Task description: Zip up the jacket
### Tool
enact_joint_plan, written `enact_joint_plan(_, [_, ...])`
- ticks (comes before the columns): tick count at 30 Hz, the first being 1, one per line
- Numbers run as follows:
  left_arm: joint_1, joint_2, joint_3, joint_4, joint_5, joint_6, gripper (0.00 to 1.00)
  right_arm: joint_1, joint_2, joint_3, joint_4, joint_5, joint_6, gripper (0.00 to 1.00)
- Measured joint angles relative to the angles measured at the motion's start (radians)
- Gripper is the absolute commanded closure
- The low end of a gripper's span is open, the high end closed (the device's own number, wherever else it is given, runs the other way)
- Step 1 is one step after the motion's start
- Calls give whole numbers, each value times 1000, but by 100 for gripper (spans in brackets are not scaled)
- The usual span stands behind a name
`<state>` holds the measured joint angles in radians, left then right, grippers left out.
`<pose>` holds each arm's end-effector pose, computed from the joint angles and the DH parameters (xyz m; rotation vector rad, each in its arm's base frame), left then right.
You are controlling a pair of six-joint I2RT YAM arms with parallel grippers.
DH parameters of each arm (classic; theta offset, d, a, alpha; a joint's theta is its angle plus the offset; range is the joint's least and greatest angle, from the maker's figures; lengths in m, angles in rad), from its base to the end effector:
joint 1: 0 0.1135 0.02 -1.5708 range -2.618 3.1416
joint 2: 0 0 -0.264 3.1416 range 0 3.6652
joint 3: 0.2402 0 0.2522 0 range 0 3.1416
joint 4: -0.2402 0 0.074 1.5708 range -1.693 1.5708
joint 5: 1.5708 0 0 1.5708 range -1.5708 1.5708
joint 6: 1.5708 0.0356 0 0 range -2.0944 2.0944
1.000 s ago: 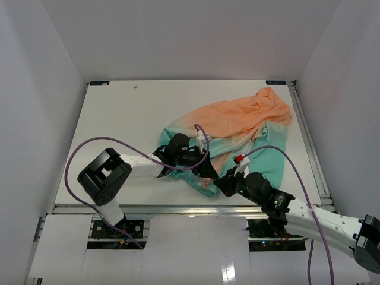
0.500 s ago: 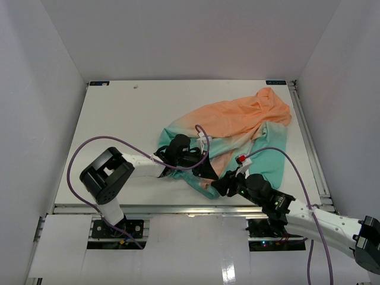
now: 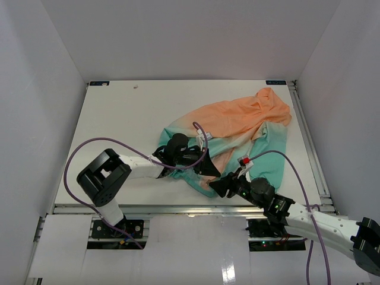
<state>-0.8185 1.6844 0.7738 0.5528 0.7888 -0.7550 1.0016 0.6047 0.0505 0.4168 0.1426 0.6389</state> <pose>0.2141 -0.2658 0.1844 0.6989 2.1606 -1.7129 0.0856 0.1244 0.1707 -0.2180 1.8204 1.0768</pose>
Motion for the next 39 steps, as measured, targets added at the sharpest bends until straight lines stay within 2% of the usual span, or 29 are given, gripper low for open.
enact_joint_plan(5, [0, -2, -10, 40, -8, -24, 100, 0, -12, 0, 53, -14, 8, 46])
enact_joint_plan(14, [-2, -2, -19, 100, -11, -58, 100, 0, -23, 0, 59, 6, 15, 61])
enact_joint_plan(16, [-2, -2, -24, 112, -12, -62, 100, -1, -23, 0, 59, 12, 16, 62])
enact_joint_plan(32, [-2, -15, -31, 113, -34, -65, 100, -1, -36, 0, 58, 9, 16, 56])
enact_joint_plan(39, [-3, -15, -31, 113, -43, -65, 100, -1, -58, -1, 47, 9, 16, 58])
